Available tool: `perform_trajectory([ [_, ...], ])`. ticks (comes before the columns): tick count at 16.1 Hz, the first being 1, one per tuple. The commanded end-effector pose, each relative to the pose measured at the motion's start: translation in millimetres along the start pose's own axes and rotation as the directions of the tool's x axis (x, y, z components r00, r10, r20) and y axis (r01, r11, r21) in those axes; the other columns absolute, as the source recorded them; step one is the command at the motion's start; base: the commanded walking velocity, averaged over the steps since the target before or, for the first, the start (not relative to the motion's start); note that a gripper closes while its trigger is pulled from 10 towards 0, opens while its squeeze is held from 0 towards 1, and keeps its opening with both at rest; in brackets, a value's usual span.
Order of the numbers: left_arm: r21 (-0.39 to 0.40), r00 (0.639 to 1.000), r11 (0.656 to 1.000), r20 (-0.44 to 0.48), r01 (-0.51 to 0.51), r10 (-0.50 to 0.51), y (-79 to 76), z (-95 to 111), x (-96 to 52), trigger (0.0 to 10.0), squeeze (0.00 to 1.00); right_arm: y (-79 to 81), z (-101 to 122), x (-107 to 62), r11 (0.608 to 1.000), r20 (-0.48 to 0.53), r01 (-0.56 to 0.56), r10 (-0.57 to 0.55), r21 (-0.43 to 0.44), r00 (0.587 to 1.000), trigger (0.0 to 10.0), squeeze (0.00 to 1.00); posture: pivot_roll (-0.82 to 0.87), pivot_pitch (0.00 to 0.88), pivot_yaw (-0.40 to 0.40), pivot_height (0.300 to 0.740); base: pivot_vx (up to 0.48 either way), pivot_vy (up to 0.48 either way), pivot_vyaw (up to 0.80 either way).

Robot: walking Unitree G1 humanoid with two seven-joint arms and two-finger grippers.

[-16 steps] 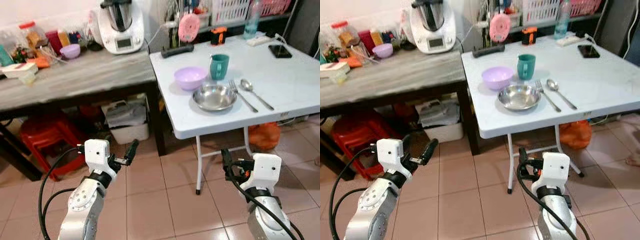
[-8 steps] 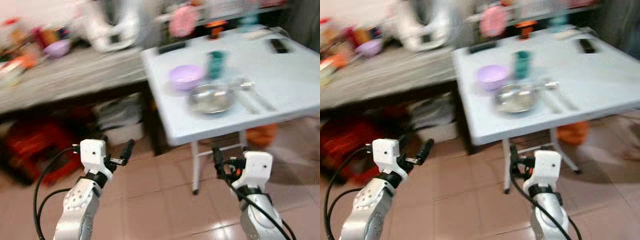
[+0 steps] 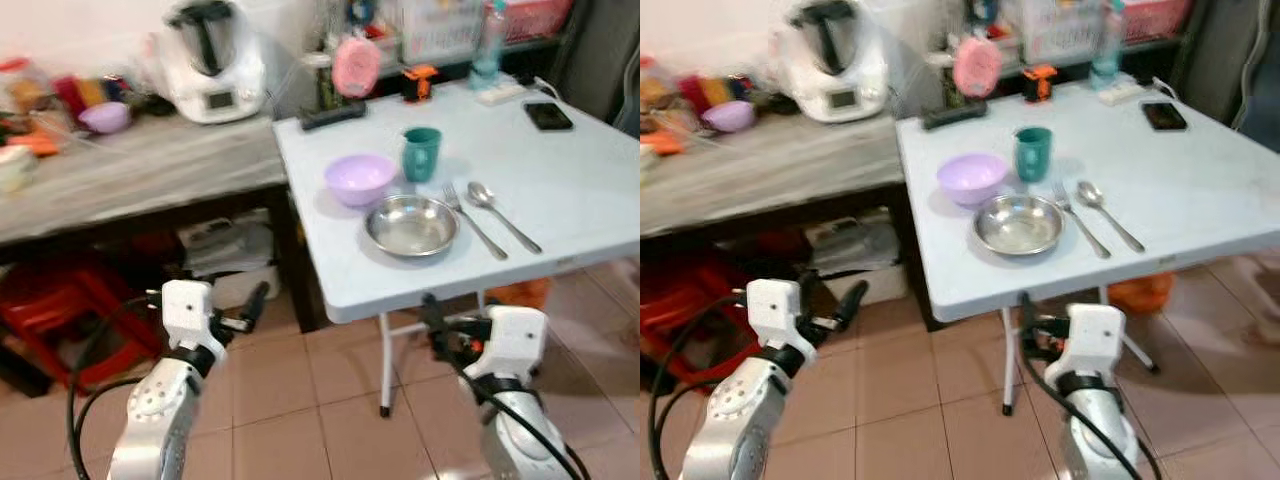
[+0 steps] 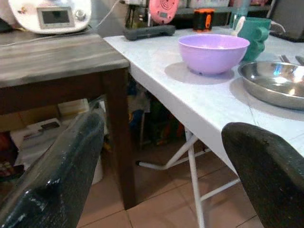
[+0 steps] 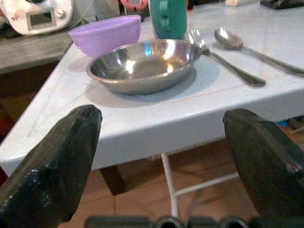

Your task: Setting the table

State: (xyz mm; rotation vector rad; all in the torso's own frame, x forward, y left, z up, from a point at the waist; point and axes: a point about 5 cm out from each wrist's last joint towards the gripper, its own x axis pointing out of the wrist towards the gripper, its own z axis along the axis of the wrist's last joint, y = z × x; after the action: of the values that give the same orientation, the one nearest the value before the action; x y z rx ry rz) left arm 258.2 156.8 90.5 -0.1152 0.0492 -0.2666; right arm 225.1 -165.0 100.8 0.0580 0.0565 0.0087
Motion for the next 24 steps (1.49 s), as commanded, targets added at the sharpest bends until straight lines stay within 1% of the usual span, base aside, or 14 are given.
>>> perform_trajectory([
  [1,0.021,1.000,1.000,-0.016,0.004,-0.004,0.5,-2.9,-0.6,10.0,0.00,-2.2,0.9,0.2,1.000,0.000,0.000,0.000,0.001,1.000,10.0,0.00,-0.04,0.000,0.129,0.740,0.000,0.000,0.00],
  [3,0.020,1.000,1.000,-0.010,0.010,-0.009,-0.4,-1.4,0.4,10.0,0.00,-0.8,1.0,0.8,1.000,0.002,-0.008,0.008,0.003,1.000,10.0,0.00,-0.04,0.000,0.130,0.740,0.000,0.000,0.00],
  [5,0.020,1.000,1.000,-0.009,0.012,-0.012,-0.8,-0.9,1.2,10.0,0.00,-0.3,1.1,1.4,1.000,0.004,-0.011,0.011,0.006,1.000,10.0,0.00,-0.04,0.000,0.130,0.740,0.000,0.000,0.79],
  [10,0.019,1.000,1.000,-0.012,0.011,-0.011,-0.3,-0.9,0.5,10.0,0.00,0.2,0.2,1.5,1.000,0.003,-0.007,0.007,0.015,1.000,10.0,0.00,-0.04,0.000,0.137,0.740,0.000,-0.429,0.66],
  [15,0.020,1.000,1.000,-0.017,0.018,-0.018,0.0,-1.6,0.7,10.0,0.00,-0.5,-0.6,0.8,1.000,0.001,0.003,-0.003,0.016,1.000,10.0,0.00,-0.04,0.000,0.141,0.740,0.000,-0.444,0.00],
  [20,0.022,1.000,1.000,-0.021,0.023,-0.022,-0.6,-1.7,1.3,10.0,0.00,-5.5,-0.8,1.5,0.999,0.000,0.047,-0.047,0.013,0.999,10.0,0.00,-0.04,0.000,0.142,0.740,0.000,-0.370,0.00],
  [21,0.020,1.000,1.000,-0.017,0.021,-0.021,-0.2,-1.4,1.5,10.0,0.00,-7.0,-0.9,2.0,0.998,-0.001,0.059,-0.059,0.012,0.998,10.0,0.00,-0.04,0.000,0.140,0.740,0.000,0.000,0.00],
  [22,0.002,1.000,1.000,-0.001,0.015,-0.015,0.3,-0.2,1.2,10.0,0.00,-7.8,-1.1,2.4,0.998,-0.003,0.067,-0.067,0.012,0.998,10.0,0.00,-0.04,0.000,0.140,0.740,0.000,0.000,0.00],
  [24,0.008,1.000,1.000,0.003,0.019,-0.019,0.8,0.7,1.2,10.0,0.00,-9.2,-0.8,2.8,0.997,-0.005,0.077,-0.077,0.007,0.997,10.0,0.00,-0.04,0.000,0.140,0.740,0.000,0.000,-0.49],
])
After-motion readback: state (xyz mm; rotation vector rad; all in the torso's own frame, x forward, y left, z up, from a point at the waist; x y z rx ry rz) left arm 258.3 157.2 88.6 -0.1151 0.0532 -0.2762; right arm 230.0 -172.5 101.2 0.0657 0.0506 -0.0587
